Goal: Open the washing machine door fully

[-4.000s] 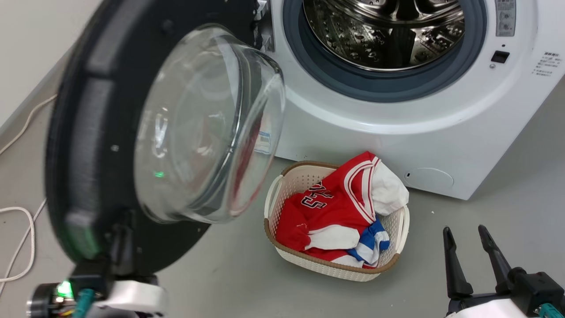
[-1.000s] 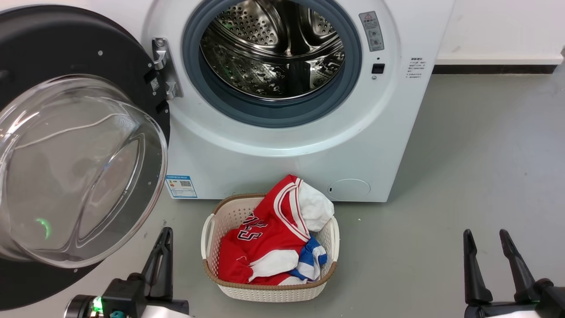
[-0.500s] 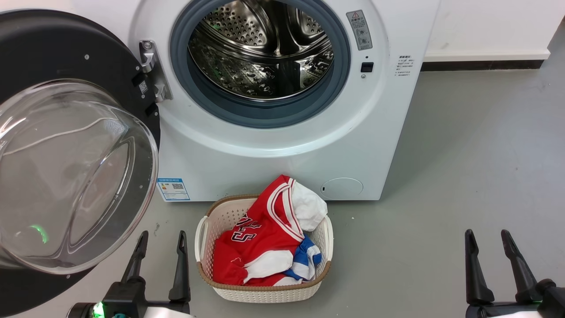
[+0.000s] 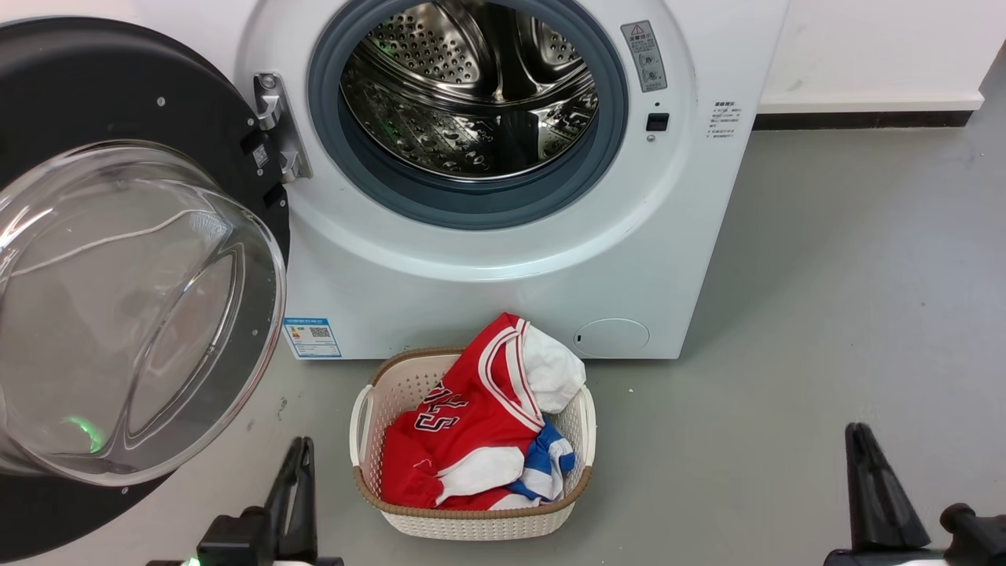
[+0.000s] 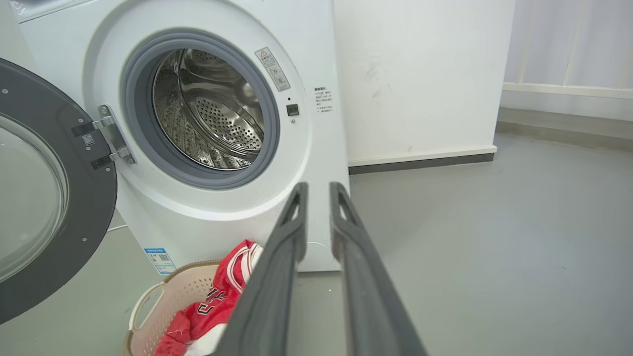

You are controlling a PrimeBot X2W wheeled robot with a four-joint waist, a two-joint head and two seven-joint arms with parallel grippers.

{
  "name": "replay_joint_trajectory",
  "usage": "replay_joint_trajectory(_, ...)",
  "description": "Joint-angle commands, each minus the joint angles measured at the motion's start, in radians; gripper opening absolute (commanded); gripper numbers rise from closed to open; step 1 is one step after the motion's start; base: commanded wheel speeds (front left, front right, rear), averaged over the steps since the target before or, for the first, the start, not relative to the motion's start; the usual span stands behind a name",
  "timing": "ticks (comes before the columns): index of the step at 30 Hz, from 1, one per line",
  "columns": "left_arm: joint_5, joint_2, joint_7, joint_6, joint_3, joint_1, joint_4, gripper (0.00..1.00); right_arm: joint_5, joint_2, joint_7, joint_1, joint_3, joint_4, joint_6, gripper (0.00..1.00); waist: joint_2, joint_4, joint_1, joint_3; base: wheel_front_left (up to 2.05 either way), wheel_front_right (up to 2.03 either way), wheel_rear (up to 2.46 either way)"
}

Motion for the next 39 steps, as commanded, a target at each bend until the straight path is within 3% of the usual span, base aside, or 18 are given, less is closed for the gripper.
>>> replay_joint_trajectory(1, -0.01, 0.0, 0.003, -0.001, 0.002, -0.002, 0.002, 0.0, 0.01, 0.0, 0.001, 0.0, 0.001, 0.0, 0.0, 0.0, -0.0001, 0.0, 0.0, 0.0, 0.0, 0.0, 0.0)
replay_joint_trajectory(18, -0.354, 0.0, 0.086, -0.028, 0.032, -0.056, 0.04, 0.0, 0.348, -0.018, 0.066, -0.065, 0.013, 0.054, 0.0, 0.0, -0.0001, 0.001, 0.0, 0.003, 0.0, 0.0, 0.0)
replay_joint_trajectory(39, -0.695, -0.001, 0.167, -0.055, 0.061, -0.108, 0.076, 0.0, 0.674, -0.029, 0.138, -0.129, 0.015, 0.108, 0.0, 0.0, -0.0001, 0.002, 0.0, 0.007, 0.0, 0.0, 0.0)
